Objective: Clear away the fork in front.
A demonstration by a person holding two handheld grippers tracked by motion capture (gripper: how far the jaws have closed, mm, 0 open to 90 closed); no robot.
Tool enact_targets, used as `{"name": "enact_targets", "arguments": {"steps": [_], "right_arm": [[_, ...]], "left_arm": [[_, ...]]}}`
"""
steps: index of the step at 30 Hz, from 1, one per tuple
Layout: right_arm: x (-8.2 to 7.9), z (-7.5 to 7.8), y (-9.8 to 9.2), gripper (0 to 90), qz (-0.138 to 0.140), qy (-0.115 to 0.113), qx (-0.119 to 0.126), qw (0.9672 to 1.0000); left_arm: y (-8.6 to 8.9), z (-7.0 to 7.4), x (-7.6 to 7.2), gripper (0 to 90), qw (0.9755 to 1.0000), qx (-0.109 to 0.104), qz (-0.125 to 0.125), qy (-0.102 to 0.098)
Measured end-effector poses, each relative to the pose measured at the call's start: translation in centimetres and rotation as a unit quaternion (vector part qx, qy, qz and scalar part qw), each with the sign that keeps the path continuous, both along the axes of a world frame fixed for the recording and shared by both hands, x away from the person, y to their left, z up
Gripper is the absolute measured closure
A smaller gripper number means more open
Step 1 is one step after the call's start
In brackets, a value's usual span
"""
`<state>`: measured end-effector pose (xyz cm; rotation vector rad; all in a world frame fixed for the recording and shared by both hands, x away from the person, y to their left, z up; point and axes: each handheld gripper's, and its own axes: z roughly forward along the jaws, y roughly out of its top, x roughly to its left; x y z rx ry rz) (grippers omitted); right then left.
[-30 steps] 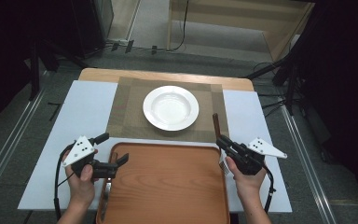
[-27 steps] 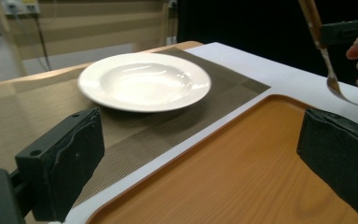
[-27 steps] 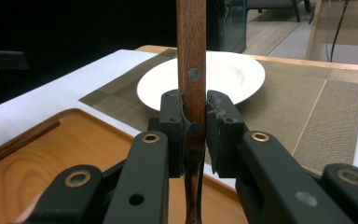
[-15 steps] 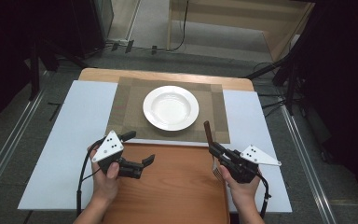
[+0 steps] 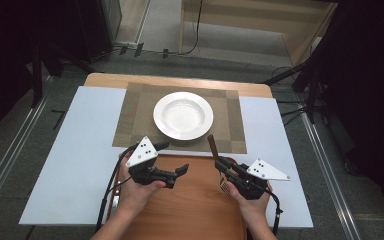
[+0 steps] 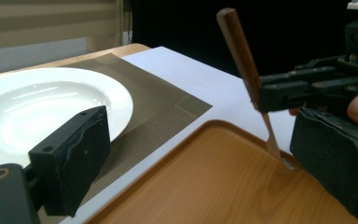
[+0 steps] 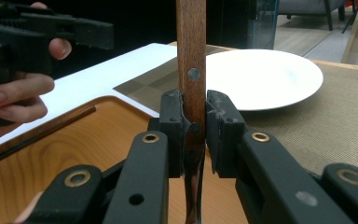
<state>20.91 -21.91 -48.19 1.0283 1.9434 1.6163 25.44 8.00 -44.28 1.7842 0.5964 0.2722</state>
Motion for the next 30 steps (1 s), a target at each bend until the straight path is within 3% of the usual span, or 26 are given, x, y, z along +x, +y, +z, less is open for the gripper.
{"name": "enact_targets", "arguments": {"steps": [9, 17, 24, 30], "right_arm": [[-0.4, 0.0, 1.0, 76.5, 0.014, -0.012, -0.004, 0.9998], [-0.7, 0.1, 1.6, 76.6, 0.018, -0.023, -0.006, 0.9996], [-0.8, 0.0, 2.3, 76.5, 0.017, -0.031, -0.019, 0.9992], [-1.0, 0.0, 2.8, 76.6, 0.02, -0.04, -0.024, 0.9987]], "left_arm": [[-1.7, 0.5, -0.2, 14.7, 0.9998, -0.009, -0.007, 0.018], [-2.6, 0.4, -0.3, 33.8, 0.9995, -0.014, 0.005, 0.026], [-3.3, 0.3, -0.5, 43.3, 0.9984, -0.038, -0.015, 0.039], [-4.1, 0.3, -0.5, 51.1, 0.9979, -0.04, -0.014, 0.048]]}}
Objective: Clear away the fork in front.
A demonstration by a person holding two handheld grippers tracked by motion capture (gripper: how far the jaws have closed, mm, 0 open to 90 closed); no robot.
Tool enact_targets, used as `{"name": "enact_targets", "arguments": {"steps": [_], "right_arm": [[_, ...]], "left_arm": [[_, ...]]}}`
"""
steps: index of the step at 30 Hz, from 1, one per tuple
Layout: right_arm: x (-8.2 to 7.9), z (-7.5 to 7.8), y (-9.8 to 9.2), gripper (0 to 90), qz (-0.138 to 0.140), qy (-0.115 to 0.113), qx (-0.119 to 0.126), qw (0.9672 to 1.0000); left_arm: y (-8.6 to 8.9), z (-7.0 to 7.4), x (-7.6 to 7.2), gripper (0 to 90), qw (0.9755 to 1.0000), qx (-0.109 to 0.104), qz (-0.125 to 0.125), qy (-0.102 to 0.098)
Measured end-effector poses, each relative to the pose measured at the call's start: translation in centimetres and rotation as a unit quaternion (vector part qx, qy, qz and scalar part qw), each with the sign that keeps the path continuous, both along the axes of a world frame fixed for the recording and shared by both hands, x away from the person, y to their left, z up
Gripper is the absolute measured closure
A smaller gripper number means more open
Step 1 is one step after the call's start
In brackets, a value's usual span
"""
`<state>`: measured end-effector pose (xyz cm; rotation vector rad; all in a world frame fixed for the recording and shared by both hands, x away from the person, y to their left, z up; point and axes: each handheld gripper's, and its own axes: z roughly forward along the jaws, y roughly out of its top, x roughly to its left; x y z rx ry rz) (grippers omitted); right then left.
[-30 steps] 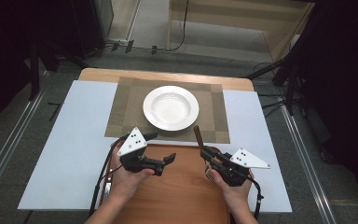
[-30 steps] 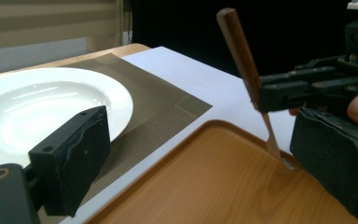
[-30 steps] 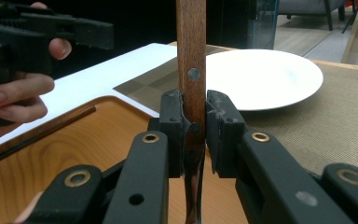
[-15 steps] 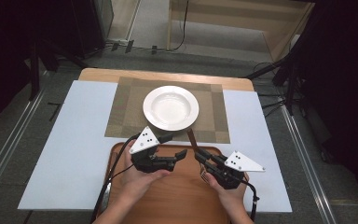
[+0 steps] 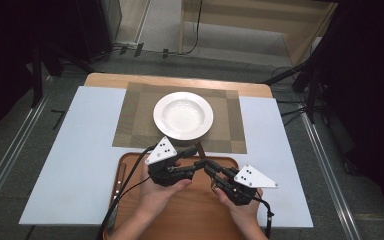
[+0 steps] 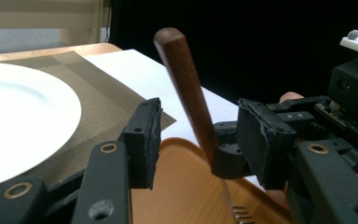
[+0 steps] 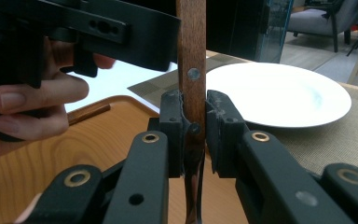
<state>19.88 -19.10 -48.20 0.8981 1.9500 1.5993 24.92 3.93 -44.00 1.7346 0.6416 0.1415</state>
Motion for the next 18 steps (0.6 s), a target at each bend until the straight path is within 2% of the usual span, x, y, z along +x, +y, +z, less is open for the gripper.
{"name": "enact_targets", "arguments": {"steps": [3, 5, 8, 10, 11, 13, 14, 15, 16, 18], "right_arm": [[-0.1, -0.1, 0.4, 76.5, 0.001, -0.005, -0.005, 1.0], [-0.2, -0.1, 0.5, 76.5, -0.001, -0.008, -0.008, 0.9999], [-0.3, 0.0, 0.6, 76.5, -0.003, -0.013, -0.011, 0.9999], [-0.3, 0.0, 0.6, 76.4, -0.003, -0.016, -0.011, 0.9998], [-0.3, 0.0, 0.6, 76.2, -0.001, -0.016, -0.01, 0.9998], [-0.2, -0.1, 0.8, 76.6, 0.001, -0.018, -0.008, 0.9998], [-0.1, -0.1, 0.8, 72.7, 0.008, -0.019, -0.004, 0.9998], [0.1, -0.1, 0.7, 63.3, 0.015, -0.019, -0.004, 0.9997], [0.2, -0.1, 0.7, 55.6, 0.022, -0.018, -0.005, 0.9996], [0.5, -0.2, 0.2, 49.3, 0.028, -0.018, -0.007, 0.9994]], "left_arm": [[-0.3, 0.0, 0.2, 54.7, 0.9999, 0.002, 0.011, 0.012], [-0.4, 0.0, 0.2, 61.4, 0.9996, -0.003, 0.019, 0.021], [-0.3, 0.1, 0.4, 70.8, 0.9994, -0.013, 0.013, 0.031], [-0.3, 0.1, 0.5, 73.2, 0.999, -0.023, -0.001, 0.039], [-0.3, 0.2, 0.4, 75.8, 0.999, -0.023, -0.005, 0.038], [-0.2, 0.3, 0.4, 78.3, 0.9994, -0.016, 0.003, 0.03], [0.0, 0.2, 0.6, 78.6, 0.9991, -0.022, -0.001, 0.036], [0.1, 0.2, 0.7, 78.6, 0.999, -0.024, 0.0, 0.038], [0.4, 0.3, 0.7, 78.7, 0.9992, -0.024, 0.004, 0.032], [0.8, 0.4, 0.7, 78.7, 0.9995, -0.024, 0.004, 0.023]]}}
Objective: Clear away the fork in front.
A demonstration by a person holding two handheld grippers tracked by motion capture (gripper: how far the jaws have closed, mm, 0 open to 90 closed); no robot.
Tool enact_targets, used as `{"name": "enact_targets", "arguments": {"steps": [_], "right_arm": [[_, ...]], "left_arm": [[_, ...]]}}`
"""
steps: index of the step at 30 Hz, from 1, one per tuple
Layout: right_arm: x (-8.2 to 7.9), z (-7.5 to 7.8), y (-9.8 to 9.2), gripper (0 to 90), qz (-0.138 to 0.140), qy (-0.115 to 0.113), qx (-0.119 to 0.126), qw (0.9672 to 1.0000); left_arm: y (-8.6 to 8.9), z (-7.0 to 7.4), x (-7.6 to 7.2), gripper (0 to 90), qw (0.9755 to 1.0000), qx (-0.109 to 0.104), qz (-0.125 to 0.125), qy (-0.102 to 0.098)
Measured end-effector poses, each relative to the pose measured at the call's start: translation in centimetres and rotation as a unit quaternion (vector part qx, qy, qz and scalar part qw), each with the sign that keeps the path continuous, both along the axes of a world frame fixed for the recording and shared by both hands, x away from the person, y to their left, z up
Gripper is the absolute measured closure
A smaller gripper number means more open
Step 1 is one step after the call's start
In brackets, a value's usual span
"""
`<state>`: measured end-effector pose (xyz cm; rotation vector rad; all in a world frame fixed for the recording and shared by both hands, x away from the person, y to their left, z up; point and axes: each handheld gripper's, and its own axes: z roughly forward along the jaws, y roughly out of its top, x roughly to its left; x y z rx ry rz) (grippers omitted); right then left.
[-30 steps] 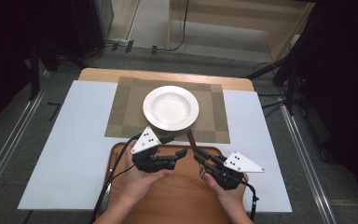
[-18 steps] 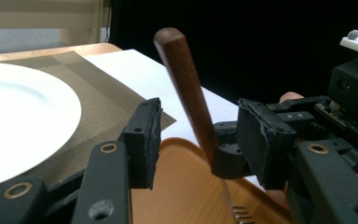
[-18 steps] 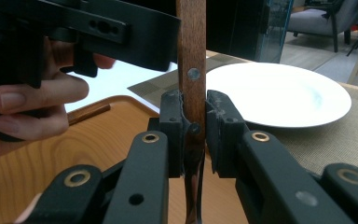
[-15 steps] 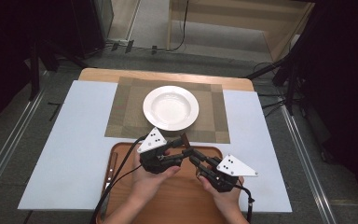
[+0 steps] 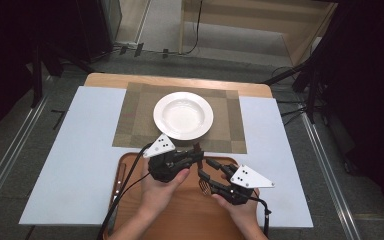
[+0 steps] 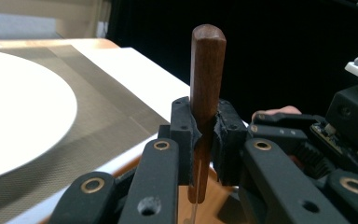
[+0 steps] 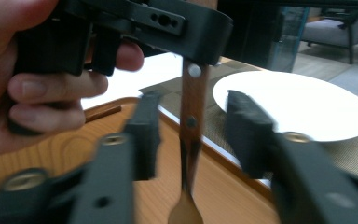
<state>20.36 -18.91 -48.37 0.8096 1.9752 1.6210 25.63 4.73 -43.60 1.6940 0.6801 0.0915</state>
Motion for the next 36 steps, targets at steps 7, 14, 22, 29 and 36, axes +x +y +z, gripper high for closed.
{"name": "enact_targets", "arguments": {"steps": [7, 14, 22, 29, 36], "right_arm": [[0.3, 0.1, -2.8, 43.9, -0.015, 0.021, 0.004, 0.9997], [0.5, 0.0, -6.2, 13.0, -0.11, 0.041, 0.002, 0.9931], [0.1, -0.8, -9.9, 0.0, -0.134, 0.062, 0.022, 0.9888], [-0.8, -1.7, -12.9, 0.0, -0.186, 0.059, -0.007, 0.9807], [-1.8, -2.7, -15.4, 0.0, -0.216, 0.072, -0.005, 0.9738]], "left_arm": [[1.6, 0.3, 0.0, 78.7, 0.9999, -0.001, -0.001, -0.014], [3.2, 0.4, 0.0, 78.8, 0.9998, -0.005, 0.001, -0.018], [4.6, 0.4, 0.0, 78.9, 1.0, -0.009, 0.001, -0.004], [5.8, 0.6, -0.1, 78.9, 0.9998, -0.017, -0.009, 0.006], [7.2, 0.5, -0.3, 79.0, 0.9991, -0.031, -0.023, 0.019]]}}
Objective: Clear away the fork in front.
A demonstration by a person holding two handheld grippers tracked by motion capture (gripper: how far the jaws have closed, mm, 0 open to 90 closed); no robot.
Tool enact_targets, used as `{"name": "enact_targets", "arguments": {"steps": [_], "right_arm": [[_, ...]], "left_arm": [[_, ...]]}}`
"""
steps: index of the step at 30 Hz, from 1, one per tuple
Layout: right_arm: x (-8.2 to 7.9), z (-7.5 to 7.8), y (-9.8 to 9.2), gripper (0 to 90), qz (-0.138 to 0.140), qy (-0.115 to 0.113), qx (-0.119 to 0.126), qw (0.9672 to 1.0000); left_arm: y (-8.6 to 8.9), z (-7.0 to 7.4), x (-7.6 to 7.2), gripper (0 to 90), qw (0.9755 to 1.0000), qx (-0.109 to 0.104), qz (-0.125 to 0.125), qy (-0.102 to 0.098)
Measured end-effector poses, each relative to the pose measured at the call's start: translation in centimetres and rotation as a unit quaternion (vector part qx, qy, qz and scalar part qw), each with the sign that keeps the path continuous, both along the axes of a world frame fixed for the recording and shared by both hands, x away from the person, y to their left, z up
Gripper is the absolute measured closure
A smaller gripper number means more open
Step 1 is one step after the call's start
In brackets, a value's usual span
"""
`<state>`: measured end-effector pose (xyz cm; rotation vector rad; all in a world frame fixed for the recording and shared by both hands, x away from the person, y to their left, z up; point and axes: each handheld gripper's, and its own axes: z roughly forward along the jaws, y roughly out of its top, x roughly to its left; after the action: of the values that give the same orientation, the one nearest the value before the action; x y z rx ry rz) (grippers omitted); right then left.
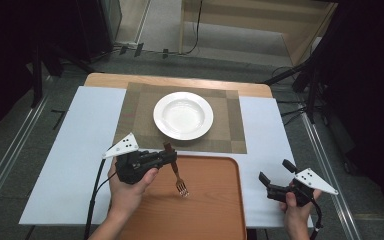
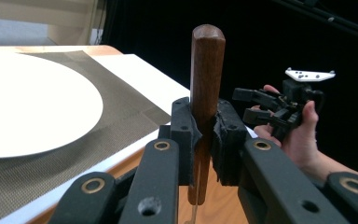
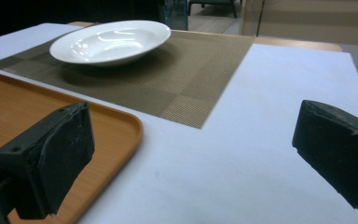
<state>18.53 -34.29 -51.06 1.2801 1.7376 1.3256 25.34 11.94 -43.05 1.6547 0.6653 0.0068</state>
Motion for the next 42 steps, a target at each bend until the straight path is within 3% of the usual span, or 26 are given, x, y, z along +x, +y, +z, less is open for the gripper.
{"name": "enact_targets", "arguments": {"steps": [13, 18, 25, 28, 32, 37, 42], "right_arm": [[-0.8, -0.2, -1.6, 0.0, -0.023, -0.006, -0.003, 0.9997], [-0.8, -0.4, -2.0, 0.0, -0.027, -0.005, 0.022, 0.9994], [-0.6, -0.6, -1.6, 0.0, -0.028, -0.005, 0.013, 0.9995], [-0.6, -0.6, -1.8, 0.0, -0.028, -0.006, 0.026, 0.9993], [-0.7, -0.5, -2.1, 0.0, -0.034, -0.007, 0.035, 0.9988], [-0.8, -0.3, -2.2, 0.0, -0.037, -0.01, 0.025, 0.999], [-0.7, -0.6, -2.5, 0.0, -0.038, -0.009, 0.034, 0.9986]], "left_arm": [[3.3, -0.9, -0.5, 78.9, 0.9995, -0.008, -0.015, 0.027], [4.5, -1.2, -0.7, 79.0, 0.999, -0.004, -0.028, 0.035], [5.8, -2.0, -0.9, 79.0, 0.9975, -0.001, -0.04, 0.059], [6.1, -2.3, -0.8, 79.2, 0.9961, -0.01, -0.046, 0.074], [6.2, -2.7, -0.6, 79.2, 0.9952, -0.004, -0.051, 0.083], [6.4, -3.0, -0.5, 79.2, 0.9939, -0.017, -0.055, 0.094], [6.1, -3.3, -0.4, 79.2, 0.9941, -0.006, -0.052, 0.095]]}}
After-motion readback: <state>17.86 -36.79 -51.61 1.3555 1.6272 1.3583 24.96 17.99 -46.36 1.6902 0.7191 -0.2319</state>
